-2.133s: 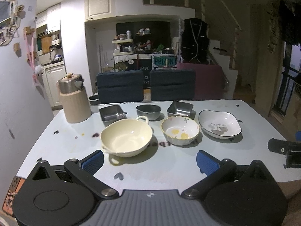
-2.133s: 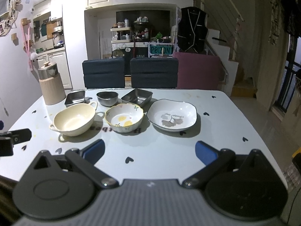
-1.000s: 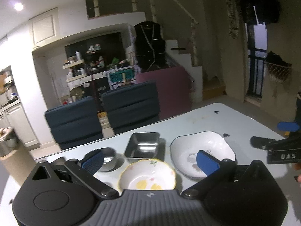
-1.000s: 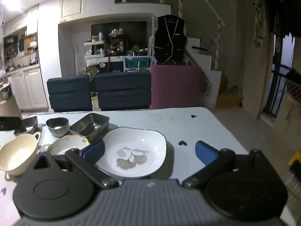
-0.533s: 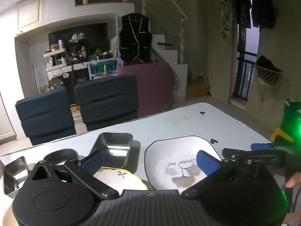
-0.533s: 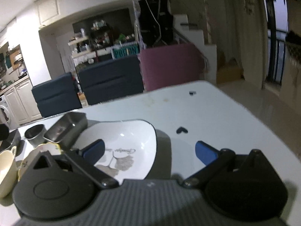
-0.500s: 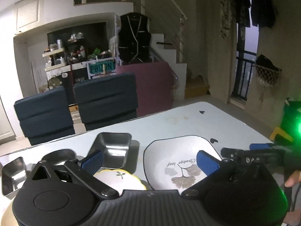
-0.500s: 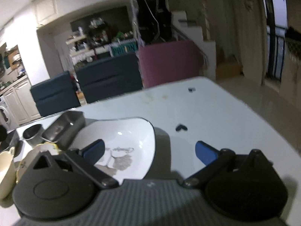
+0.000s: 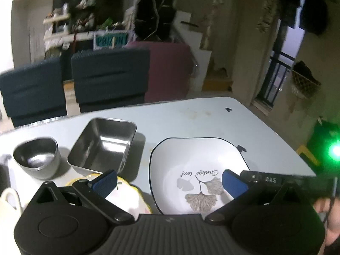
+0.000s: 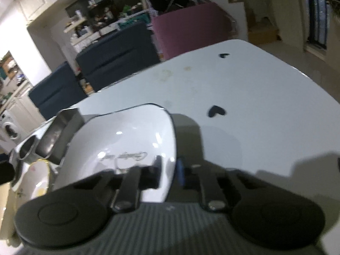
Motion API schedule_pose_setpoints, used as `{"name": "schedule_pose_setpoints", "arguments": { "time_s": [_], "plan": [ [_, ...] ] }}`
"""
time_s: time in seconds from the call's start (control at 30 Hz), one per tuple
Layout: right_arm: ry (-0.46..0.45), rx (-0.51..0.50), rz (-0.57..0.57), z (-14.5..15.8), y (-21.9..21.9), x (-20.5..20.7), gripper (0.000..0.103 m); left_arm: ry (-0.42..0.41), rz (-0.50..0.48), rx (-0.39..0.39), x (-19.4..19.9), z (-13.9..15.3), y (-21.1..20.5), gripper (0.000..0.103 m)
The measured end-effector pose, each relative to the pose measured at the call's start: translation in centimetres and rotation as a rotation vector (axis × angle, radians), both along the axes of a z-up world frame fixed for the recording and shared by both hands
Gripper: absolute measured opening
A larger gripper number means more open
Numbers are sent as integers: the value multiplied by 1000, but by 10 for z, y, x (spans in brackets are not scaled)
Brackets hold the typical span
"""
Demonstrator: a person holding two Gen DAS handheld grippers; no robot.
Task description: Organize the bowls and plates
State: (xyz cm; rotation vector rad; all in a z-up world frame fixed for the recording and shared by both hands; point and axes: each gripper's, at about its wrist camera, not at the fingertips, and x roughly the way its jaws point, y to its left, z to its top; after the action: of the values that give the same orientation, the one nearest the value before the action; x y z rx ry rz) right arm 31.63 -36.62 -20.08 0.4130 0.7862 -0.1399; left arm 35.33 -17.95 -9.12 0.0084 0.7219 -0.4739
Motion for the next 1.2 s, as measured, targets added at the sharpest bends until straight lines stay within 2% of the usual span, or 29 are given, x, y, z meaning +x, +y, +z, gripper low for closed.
{"name": "schedule_pose_setpoints", "arguments": {
  "time_s": [0.07, 0.23, 0.33, 0.6, 0.67, 0.7, 0.77, 0.87, 1.0, 1.13, 1.2],
  "plan": [
    [-3, 36, -2, -1, -3, -2, 8, -4, -16, -14, 2, -1, 0, 102],
    [1, 23, 9, 0, -3, -6, 7, 2, -79, -43, 7, -4, -6, 93],
    [6, 7, -2, 1, -10, -7, 8, -13, -91, -97, 7, -6, -9, 93],
    [21, -14, -49, 1, -42, -34, 8, 30, -148, -124, 17, -14, -39, 90],
    [23, -17, -69, 0, -48, -39, 8, 76, -171, -145, 23, -21, -46, 74],
    [23, -17, -74, 0, -50, -41, 8, 100, -177, -152, 26, -25, -50, 71],
    [20, -7, -78, -1, -54, -45, 9, 143, -183, -164, 31, -34, -58, 58],
    [20, 26, -70, -2, -56, -45, 9, 216, -172, -166, 41, -52, -69, 45],
    [28, 17, -61, -1, -53, -39, 9, 261, -149, -139, 50, -71, -77, 39],
    [34, 0, -39, -1, -54, -38, 10, 305, -137, -118, 57, -86, -80, 18],
    [37, 4, -32, -1, -56, -36, 10, 318, -131, -130, 58, -88, -80, 17]
  ]
}}
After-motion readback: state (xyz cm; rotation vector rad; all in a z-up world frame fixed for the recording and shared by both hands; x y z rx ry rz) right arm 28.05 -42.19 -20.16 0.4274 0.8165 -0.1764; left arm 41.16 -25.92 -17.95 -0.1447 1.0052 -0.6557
